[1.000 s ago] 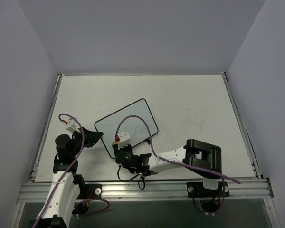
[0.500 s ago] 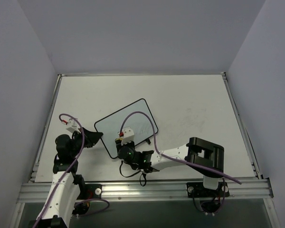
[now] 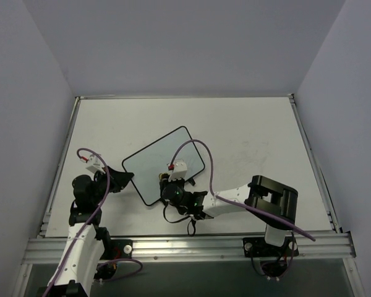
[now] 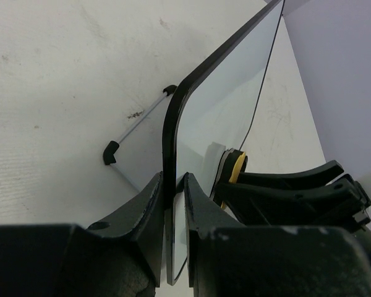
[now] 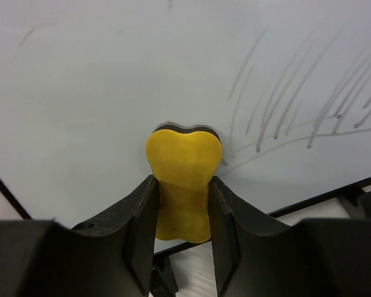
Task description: Erase the whiteboard
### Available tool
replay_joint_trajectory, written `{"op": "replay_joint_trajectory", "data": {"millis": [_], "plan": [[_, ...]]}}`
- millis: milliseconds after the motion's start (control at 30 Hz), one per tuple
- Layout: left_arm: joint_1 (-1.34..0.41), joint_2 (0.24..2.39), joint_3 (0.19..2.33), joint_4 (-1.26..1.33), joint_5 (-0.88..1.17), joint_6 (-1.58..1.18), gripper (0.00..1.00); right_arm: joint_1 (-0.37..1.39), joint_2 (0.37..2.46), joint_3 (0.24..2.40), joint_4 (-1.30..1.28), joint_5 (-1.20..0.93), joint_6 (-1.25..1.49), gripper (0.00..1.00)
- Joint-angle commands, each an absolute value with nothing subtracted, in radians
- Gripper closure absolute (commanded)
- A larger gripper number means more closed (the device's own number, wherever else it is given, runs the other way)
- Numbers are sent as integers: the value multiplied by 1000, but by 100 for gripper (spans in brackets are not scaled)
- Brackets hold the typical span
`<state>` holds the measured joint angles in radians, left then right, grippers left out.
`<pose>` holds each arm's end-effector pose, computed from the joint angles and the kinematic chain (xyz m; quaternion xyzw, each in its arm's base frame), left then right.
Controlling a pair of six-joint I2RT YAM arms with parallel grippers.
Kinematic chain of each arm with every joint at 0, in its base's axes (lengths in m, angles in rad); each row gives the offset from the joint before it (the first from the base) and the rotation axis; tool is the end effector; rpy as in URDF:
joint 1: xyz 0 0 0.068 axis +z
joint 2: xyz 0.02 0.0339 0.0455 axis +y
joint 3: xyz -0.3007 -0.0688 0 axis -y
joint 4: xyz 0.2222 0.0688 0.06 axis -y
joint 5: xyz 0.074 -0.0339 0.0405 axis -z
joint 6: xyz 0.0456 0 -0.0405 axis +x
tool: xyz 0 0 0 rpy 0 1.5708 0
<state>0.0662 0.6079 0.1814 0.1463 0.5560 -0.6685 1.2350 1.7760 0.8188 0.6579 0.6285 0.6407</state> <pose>0.1100 -0.0168 0.2168 -0.1219 0.7763 -0.3809 0.4873 0.1453 0.3351 0.2281 -0.0486 0.7854 0.3082 0.5346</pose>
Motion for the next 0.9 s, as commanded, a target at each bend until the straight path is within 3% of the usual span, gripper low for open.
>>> {"op": "replay_joint_trajectory", "data": {"millis": [0, 867], "plan": [[61, 597, 241, 198, 586, -658, 98, 1148, 1766, 773, 566, 733, 679, 100], [61, 600, 242, 193, 600, -655, 98, 993, 1683, 650, 569, 697, 815, 100]]}}
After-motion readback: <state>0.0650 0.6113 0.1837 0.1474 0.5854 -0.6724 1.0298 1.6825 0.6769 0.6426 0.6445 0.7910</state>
